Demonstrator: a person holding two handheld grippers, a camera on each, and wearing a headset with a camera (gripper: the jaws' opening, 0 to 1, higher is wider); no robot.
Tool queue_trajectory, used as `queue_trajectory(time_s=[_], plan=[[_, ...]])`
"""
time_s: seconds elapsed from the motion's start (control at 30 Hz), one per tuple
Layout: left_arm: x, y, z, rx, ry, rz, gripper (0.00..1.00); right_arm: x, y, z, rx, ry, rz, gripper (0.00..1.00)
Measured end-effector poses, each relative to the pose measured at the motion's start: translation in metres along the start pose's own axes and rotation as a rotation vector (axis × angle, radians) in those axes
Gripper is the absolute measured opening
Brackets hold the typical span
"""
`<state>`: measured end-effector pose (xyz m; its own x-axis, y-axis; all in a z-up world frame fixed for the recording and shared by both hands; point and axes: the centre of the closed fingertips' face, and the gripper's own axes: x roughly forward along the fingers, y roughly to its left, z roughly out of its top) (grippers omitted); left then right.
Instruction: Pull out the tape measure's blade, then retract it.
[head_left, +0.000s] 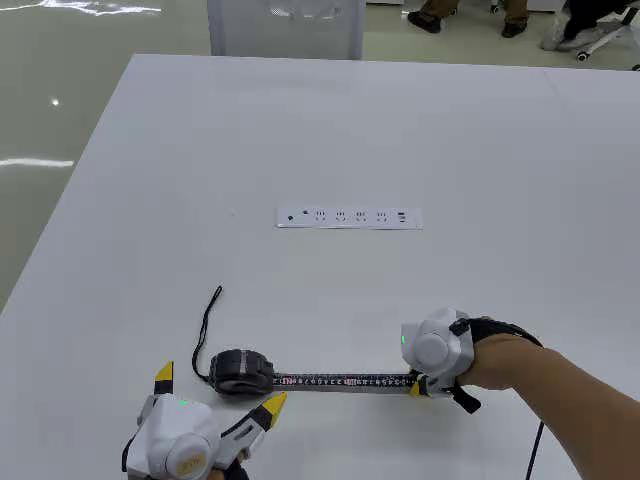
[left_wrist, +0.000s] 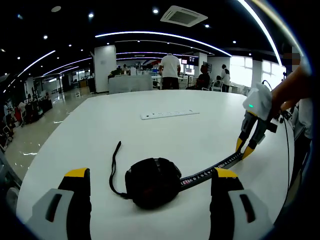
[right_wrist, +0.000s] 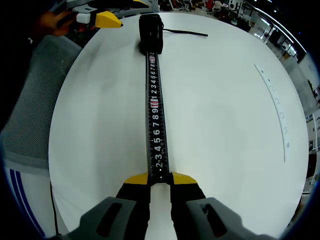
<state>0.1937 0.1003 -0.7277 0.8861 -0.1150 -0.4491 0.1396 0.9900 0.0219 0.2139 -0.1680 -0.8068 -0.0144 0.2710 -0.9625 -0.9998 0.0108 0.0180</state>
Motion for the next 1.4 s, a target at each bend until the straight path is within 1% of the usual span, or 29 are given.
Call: queue_trajectory(time_s=[0.03, 0.1, 0.13, 0.17, 0.2, 0.23, 0.27, 0.3, 0.33, 0.37, 0.43, 0.5, 0.53, 0.57, 0.6, 0.63, 0.8, 0.83, 0.93, 1.0, 1.03, 1.17, 1.23, 1.27, 1.3, 1.33, 1.4], plan=[[0.001, 0.0, 0.001, -0.006, -0.006, 0.004, 0.99, 0.004, -0.001, -0.002, -0.007, 0.003, 0.0, 0.14], [0.006, -0.005, 0.0, -0.03, -0.001, 0.007, 0.99, 0.007, -0.004, -0.004, 0.004, 0.003, 0.002, 0.14], [0.006, -0.007, 0.001, -0.032, 0.001, 0.015, 0.98, 0.008, -0.004, -0.004, 0.006, 0.002, 0.002, 0.14], [0.009, -0.008, 0.0, -0.048, 0.003, 0.023, 0.98, 0.005, -0.003, -0.003, 0.007, 0.002, 0.002, 0.14], [0.011, -0.005, -0.003, -0.062, 0.011, 0.03, 0.98, 0.004, -0.003, -0.003, 0.012, 0.003, 0.001, 0.14], [0.013, -0.004, -0.006, -0.071, 0.02, 0.037, 0.98, 0.006, -0.003, -0.004, 0.015, 0.004, 0.001, 0.14], [0.015, -0.007, -0.008, -0.081, 0.03, 0.05, 0.97, 0.009, -0.005, -0.005, 0.015, 0.008, 0.0, 0.14], [0.017, -0.008, -0.01, -0.089, 0.04, 0.057, 0.97, 0.006, -0.003, -0.003, 0.016, 0.011, 0.0, 0.14], [0.019, -0.005, -0.012, -0.1, 0.051, 0.07, 0.97, 0.004, -0.002, -0.002, 0.02, 0.013, 0.0, 0.14], [0.023, -0.002, -0.015, -0.108, 0.061, 0.084, 0.98, 0.007, -0.004, -0.004, 0.023, 0.016, 0.0, 0.14], [0.026, -0.004, -0.018, -0.123, 0.077, 0.09, 0.96, 0.009, -0.005, -0.004, 0.029, 0.026, -0.001, 0.14], [0.032, -0.003, -0.022, -0.105, 0.083, 0.099, 0.94, 0.008, -0.004, -0.003, 0.028, 0.033, -0.001, 0.14], [0.035, -0.001, -0.026, -0.105, 0.091, 0.097, 0.94, 0.008, -0.004, -0.002, 0.035, 0.037, -0.001, 0.14], [0.037, -0.001, -0.028, -0.105, 0.094, 0.097, 0.92, 0.008, -0.004, -0.003, 0.033, 0.038, -0.001, 0.14], [0.038, -0.004, -0.027, -0.104, 0.096, 0.099, 0.91, 0.008, -0.005, -0.004, 0.036, 0.04, -0.001, 0.14], [0.038, -0.005, -0.027, -0.105, 0.096, 0.1, 0.9, 0.008, -0.005, -0.004, 0.04, 0.041, -0.001, 0.14], [0.043, 0.001, -0.032, -0.13, 0.101, 0.118, 0.88, 0.007, -0.005, -0.004, 0.042, 0.04, 0.0, 0.14], [0.044, 0.002, -0.032, -0.132, 0.097, 0.123, 0.87, 0.006, -0.005, -0.003, 0.044, 0.039, 0.0, 0.14], [0.042, 0.001, -0.025, -0.141, 0.088, 0.129, 0.82, 0.007, -0.005, -0.004, 0.046, 0.039, -0.001, 0.14], [0.04, 0.001, -0.02, -0.125, 0.074, 0.131, 0.78, 0.01, -0.007, -0.006, 0.048, 0.038, -0.002, 0.14], [0.041, 0.0, -0.019, -0.115, 0.076, 0.13, 0.77, 0.009, -0.007, -0.006, 0.049, 0.036, -0.001, 0.14], [0.042, -0.002, -0.019, -0.089, 0.096, 0.128, 0.76, 0.009, -0.006, -0.005, 0.051, 0.036, -0.002, 0.14], [0.043, -0.001, -0.024, -0.087, 0.108, 0.125, 0.76, 0.009, -0.006, -0.005, 0.05, 0.038, -0.002, 0.14], [0.044, -0.001, -0.027, -0.078, 0.115, 0.121, 0.74, 0.009, -0.006, -0.005, 0.052, 0.039, -0.003, 0.14], [0.043, 0.0, -0.032, -0.056, 0.143, 0.125, 0.7, 0.008, -0.005, -0.005, 0.053, 0.039, -0.004, 0.14], [0.045, -0.003, -0.028, -0.078, 0.126, 0.117, 0.7, 0.007, -0.004, -0.005, 0.053, 0.04, -0.006, 0.14], [0.046, -0.006, -0.027, -0.07, 0.125, 0.109, 0.67, 0.007, -0.004, -0.005, 0.055, 0.041, -0.006, 0.14]])
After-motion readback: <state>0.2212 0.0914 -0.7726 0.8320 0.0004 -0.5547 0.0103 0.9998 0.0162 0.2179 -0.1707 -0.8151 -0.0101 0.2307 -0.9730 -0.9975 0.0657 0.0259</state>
